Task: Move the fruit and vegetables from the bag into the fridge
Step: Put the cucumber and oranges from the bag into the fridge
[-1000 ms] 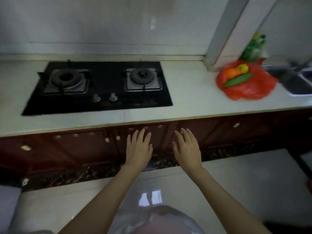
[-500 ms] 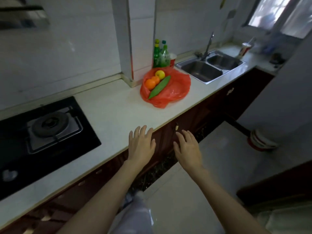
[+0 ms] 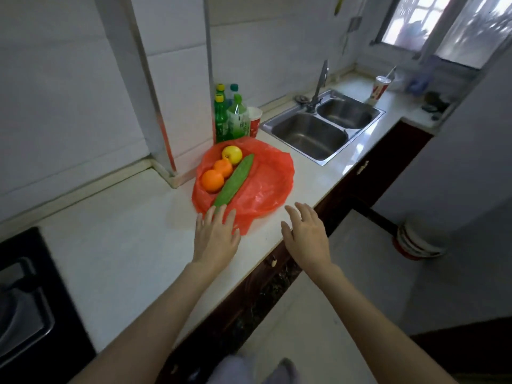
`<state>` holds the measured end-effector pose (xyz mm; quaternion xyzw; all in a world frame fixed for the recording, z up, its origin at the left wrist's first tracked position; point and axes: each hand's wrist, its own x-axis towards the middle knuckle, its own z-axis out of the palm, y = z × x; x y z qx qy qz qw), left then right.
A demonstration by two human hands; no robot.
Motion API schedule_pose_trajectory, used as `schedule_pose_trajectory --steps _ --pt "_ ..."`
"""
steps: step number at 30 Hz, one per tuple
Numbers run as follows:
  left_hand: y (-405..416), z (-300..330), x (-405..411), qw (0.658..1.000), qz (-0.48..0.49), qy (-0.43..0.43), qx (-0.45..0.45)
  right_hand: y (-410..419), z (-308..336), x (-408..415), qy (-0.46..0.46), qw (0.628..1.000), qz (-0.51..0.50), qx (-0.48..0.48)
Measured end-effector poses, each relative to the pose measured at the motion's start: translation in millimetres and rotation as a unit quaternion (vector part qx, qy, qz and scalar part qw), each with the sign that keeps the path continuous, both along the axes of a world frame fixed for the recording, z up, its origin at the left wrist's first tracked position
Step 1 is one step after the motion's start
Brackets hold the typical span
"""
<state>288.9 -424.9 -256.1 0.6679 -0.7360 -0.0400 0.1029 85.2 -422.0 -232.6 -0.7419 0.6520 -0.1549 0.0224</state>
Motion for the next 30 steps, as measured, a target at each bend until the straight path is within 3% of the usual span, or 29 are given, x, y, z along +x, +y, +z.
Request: schedule_pose_trajectory --steps 12,20,30 --pt "-93.5 -40.7 3.7 0.99 0.129 0.017 0.047 -163.5 -45.4 14.1 0.005 0.984 0.166 0.06" --pt "-133.8 -41.5 -23.1 0.961 0.268 0.043 0.049 -281.7 -59.4 34.0 0.04 0.934 0.341 0.096" --pt "-141.7 -43.8 -24.5 0.931 0.361 0.009 0.062 -333.0 -100.5 71.0 0.11 0.865 0.468 0.14"
